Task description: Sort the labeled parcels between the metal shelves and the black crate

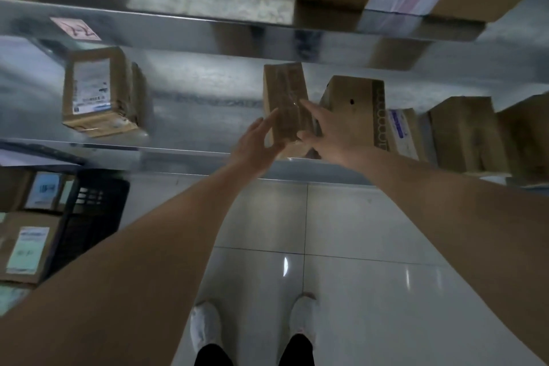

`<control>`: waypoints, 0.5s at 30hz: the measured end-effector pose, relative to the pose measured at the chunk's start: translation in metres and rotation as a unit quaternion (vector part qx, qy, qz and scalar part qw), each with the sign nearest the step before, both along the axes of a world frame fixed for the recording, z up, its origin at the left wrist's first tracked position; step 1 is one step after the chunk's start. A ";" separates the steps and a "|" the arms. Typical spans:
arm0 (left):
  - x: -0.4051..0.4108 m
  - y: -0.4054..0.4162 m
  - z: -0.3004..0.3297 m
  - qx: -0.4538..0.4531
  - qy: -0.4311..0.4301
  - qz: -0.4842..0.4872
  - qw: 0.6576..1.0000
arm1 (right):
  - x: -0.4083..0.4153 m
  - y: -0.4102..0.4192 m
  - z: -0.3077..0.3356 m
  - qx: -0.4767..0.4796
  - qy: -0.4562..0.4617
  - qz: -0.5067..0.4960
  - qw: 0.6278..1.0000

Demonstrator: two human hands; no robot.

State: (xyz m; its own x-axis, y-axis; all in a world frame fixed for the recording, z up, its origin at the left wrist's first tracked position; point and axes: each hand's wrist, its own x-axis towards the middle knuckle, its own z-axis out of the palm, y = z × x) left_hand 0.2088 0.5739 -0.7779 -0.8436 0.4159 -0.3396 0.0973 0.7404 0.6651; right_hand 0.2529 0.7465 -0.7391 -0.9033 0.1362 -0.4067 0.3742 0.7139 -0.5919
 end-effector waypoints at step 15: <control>-0.001 0.007 0.005 0.176 -0.182 0.156 0.955 | 0.002 -0.009 -0.005 -0.196 -0.047 -0.128 0.971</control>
